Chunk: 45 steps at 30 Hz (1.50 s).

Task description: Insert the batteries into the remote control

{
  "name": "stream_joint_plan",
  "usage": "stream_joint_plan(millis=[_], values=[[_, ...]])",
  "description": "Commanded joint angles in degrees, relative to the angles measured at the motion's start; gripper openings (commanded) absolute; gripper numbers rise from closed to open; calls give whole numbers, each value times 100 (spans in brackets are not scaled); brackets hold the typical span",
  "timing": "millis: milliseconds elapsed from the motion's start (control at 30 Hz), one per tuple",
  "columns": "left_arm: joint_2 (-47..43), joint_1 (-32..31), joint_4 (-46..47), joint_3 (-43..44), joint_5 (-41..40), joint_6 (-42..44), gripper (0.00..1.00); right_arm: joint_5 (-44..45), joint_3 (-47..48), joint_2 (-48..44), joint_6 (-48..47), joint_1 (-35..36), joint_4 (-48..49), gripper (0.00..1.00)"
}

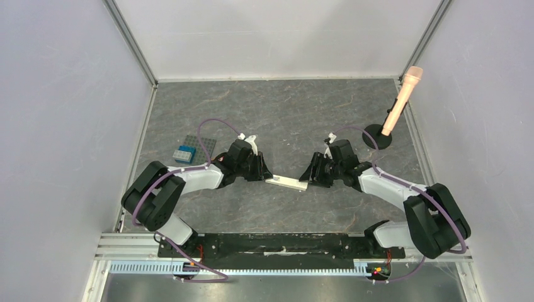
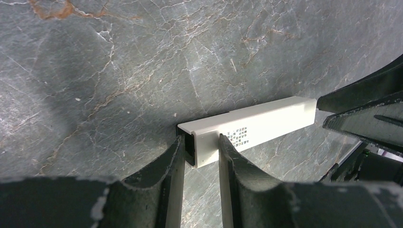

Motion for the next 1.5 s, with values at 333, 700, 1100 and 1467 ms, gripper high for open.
stream_joint_plan(millis=[333, 700, 1100, 1467], values=[[487, -76, -1161, -295, -534, 412, 19, 181, -164, -165, -301, -163, -374, 40], [481, -76, -1012, -325, -372, 354, 16, 237, -458, 98, -352, -158, -71, 17], [417, -84, -847, -379, -46, 305, 8, 250, -643, 176, -165, -146, 170, 5], [541, -165, -133, -513, 548, 101, 2, 2, -785, 372, 153, -8, 675, 0]])
